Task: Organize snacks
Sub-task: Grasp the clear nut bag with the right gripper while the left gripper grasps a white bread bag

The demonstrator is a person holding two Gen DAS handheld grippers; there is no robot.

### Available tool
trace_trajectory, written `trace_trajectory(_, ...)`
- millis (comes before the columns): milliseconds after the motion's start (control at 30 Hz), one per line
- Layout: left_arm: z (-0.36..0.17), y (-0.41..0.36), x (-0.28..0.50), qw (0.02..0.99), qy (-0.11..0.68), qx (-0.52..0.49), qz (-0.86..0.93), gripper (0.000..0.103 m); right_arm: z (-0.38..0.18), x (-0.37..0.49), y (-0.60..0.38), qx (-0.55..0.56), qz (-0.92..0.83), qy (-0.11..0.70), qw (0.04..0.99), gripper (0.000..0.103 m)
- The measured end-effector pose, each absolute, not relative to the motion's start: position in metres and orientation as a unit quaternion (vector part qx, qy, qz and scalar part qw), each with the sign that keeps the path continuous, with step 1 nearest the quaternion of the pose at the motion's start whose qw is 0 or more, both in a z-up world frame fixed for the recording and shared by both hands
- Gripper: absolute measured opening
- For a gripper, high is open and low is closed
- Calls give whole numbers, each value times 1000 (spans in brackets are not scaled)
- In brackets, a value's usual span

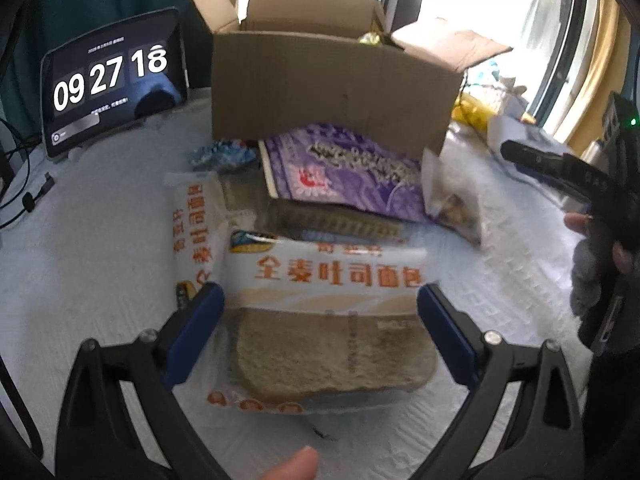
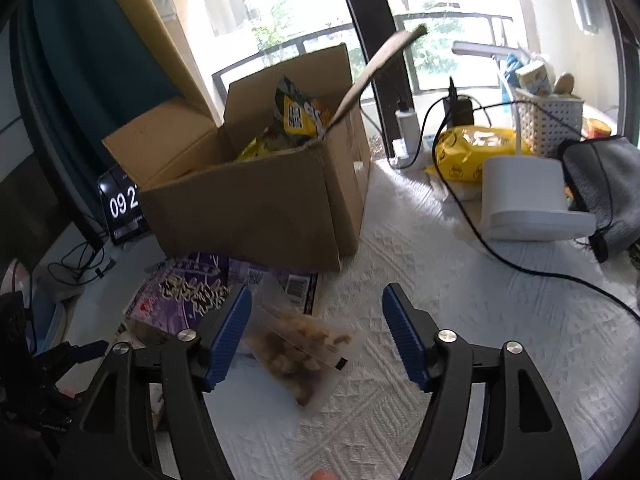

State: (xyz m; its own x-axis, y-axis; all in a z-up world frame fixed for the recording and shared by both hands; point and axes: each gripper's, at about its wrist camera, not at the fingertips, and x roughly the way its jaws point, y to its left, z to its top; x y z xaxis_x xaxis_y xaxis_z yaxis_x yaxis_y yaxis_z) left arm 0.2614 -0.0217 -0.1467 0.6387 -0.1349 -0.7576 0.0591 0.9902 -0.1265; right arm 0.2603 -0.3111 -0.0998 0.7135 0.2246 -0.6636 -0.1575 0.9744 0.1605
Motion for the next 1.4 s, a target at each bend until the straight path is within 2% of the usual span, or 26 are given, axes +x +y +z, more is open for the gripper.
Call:
trace_trajectory(67,-151,-23,262,906,420,-35,-46,101,-110,264,-311,46,110,377,918,74)
trace_trajectory(433,-158,-21,261,912,404,-52,-46,102,-138,271,-281,9,147,412,899,75)
trace_trajectory(500,-157,-19,261,911,406,-58,-52,101,-148,276,-276,-3,141,427,893,77)
trace_trajectory(533,-157,-20,261,911,405,-54,-54,101,-155,277,-274,-11,137,437,889,81)
trace_trajectory(600,-156,-23,257,913,400,-51,-59,92,-163,281,-266,-32,132,461,877,83)
trace_trajectory(667,-153,-24,254,916,393,-54,-65,76,-163,279,-259,-51,131,459,877,83)
trace_trajectory(700,-152,-24,253,916,391,-57,-68,71,-164,280,-257,-61,128,462,876,81)
trace_trajectory(733,-150,-24,253,916,390,-63,-73,60,-164,279,-256,-65,123,461,876,78)
trace_trajectory(767,-148,-23,252,916,388,-68,-78,47,-163,279,-256,-65,120,459,878,60)
trace_trajectory(800,-145,-22,252,916,386,-69,-80,42,-160,278,-259,-61,116,456,880,49)
trace_trajectory(867,-143,-23,252,916,387,-66,-85,23,-158,275,-264,-47,113,452,884,46)
trace_trajectory(967,-141,-24,249,915,385,-72,-99,17,-150,260,-267,-25,113,446,888,41)
trace_trajectory(1133,-137,-31,244,913,378,-84,-131,11,-148,227,-259,-12,113,453,884,40)
trace_trajectory(1400,-120,-40,240,916,358,-78,-162,8,-143,202,-273,24,91,447,889,40)
